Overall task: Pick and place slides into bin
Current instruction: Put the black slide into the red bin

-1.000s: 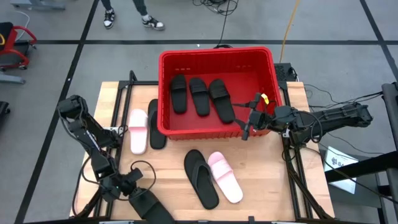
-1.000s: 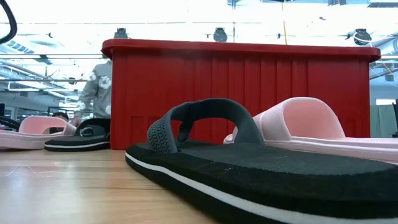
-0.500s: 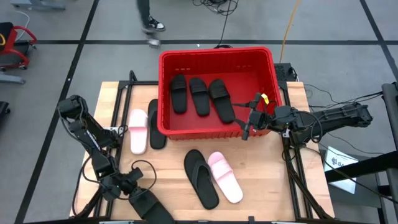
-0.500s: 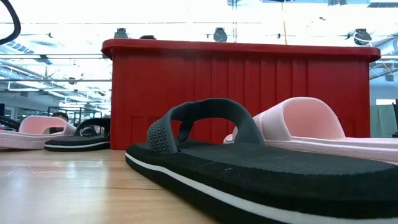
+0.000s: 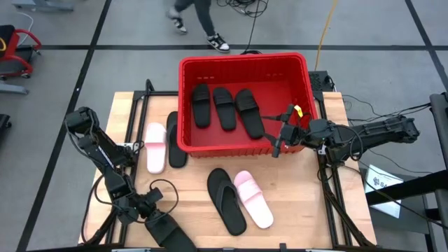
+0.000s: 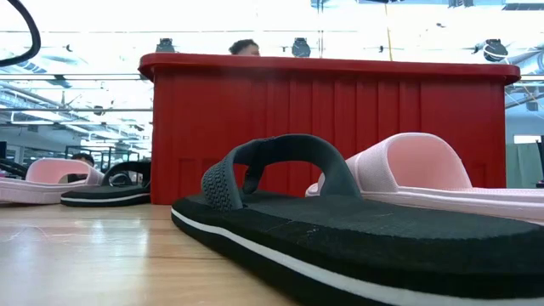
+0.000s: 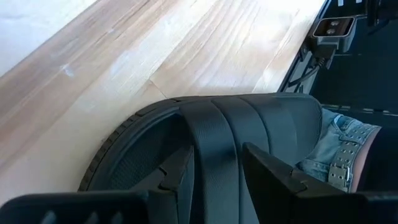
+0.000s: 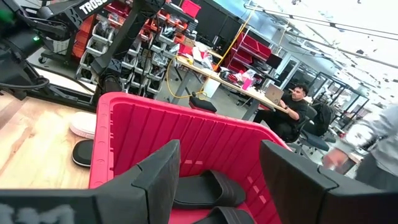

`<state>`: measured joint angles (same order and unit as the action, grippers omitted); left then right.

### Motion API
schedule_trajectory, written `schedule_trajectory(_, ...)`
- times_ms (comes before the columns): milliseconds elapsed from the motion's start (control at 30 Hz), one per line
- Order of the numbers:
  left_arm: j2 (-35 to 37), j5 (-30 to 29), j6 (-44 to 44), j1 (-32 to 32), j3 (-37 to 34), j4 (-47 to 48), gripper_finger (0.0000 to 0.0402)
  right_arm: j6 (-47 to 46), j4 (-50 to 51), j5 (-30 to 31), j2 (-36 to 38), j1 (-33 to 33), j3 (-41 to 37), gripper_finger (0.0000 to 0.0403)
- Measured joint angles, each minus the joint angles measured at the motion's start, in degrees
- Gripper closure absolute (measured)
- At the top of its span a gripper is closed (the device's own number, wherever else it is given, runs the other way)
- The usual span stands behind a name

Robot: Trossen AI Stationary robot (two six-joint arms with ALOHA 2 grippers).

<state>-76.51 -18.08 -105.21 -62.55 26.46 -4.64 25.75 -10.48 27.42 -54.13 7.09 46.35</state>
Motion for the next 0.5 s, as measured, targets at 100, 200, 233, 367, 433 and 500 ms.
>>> schedule_trajectory(100,0.0,0.0,1.3,0.0,0.0,0.0,0.0273,0.4,0.0,0.0,0.0,0.0,0.0,0.0193)
schedule_trajectory(200,0.0,0.1,1.7,0.0,0.0,0.1,0.0273,0.4,0.0,0.0,0.0,0.0,0.0,0.0193)
schedule_trajectory(233,-0.2,0.0,1.6,0.0,0.0,-0.1,0.0273,0.4,0.0,0.0,0.0,0.0,0.0,0.0193)
schedule_trajectory(367,-2.3,0.0,2.0,0.0,0.0,-2.4,0.0273,0.4,0.0,0.0,0.0,0.0,0.0,0.0193)
schedule_trajectory(433,-3.6,0.0,2.0,0.0,0.0,-4.4,0.0273,0.4,0.0,0.0,0.0,0.0,0.0,0.0193)
schedule_trajectory(500,-4.5,0.0,2.0,0.0,0.0,-5.6,0.0273,0.4,0.0,0.1,0.0,0.0,0.0,0.0193)
